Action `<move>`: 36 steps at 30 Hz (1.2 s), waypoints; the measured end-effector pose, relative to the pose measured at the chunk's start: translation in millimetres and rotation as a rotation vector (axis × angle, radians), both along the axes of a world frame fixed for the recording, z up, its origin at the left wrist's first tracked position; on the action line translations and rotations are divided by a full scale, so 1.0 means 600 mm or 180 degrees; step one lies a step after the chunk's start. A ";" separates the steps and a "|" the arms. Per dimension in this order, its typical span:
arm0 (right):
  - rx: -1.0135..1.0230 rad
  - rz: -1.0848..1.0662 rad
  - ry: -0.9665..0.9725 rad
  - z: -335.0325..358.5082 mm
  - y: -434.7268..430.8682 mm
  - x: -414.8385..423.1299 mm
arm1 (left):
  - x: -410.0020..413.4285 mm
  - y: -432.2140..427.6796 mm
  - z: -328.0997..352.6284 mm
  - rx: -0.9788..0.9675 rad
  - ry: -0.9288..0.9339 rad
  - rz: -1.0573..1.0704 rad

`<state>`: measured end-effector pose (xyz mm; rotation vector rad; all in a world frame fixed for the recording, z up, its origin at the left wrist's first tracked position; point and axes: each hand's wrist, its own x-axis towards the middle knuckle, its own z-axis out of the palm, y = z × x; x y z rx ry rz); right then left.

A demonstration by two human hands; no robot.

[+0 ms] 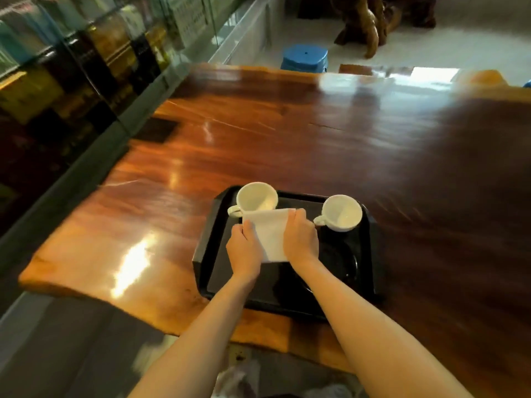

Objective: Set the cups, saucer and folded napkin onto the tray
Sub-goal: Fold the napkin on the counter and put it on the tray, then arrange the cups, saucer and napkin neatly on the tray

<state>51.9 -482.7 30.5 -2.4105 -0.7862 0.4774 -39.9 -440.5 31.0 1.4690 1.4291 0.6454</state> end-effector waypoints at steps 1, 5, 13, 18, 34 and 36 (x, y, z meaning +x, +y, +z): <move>-0.0097 -0.0050 0.0113 -0.011 0.007 -0.024 | -0.022 0.010 -0.013 -0.0076 0.0111 -0.0034; -0.0475 -0.0359 0.0549 -0.048 0.020 -0.095 | -0.086 0.039 -0.058 -0.0436 0.0512 -0.0226; -0.0886 -0.0894 0.0730 -0.088 0.044 -0.113 | -0.092 0.077 -0.115 -0.0708 0.1005 -0.0794; -0.1092 -0.0864 0.0528 -0.101 0.048 -0.107 | -0.117 0.059 -0.123 -0.0582 0.1057 -0.1187; -0.0053 -0.0709 0.0793 -0.138 -0.002 -0.157 | -0.123 0.064 -0.136 0.0119 0.1319 -0.1296; 0.0000 -0.0706 0.0769 -0.141 -0.002 -0.154 | -0.117 0.066 -0.135 0.0118 0.1305 -0.1297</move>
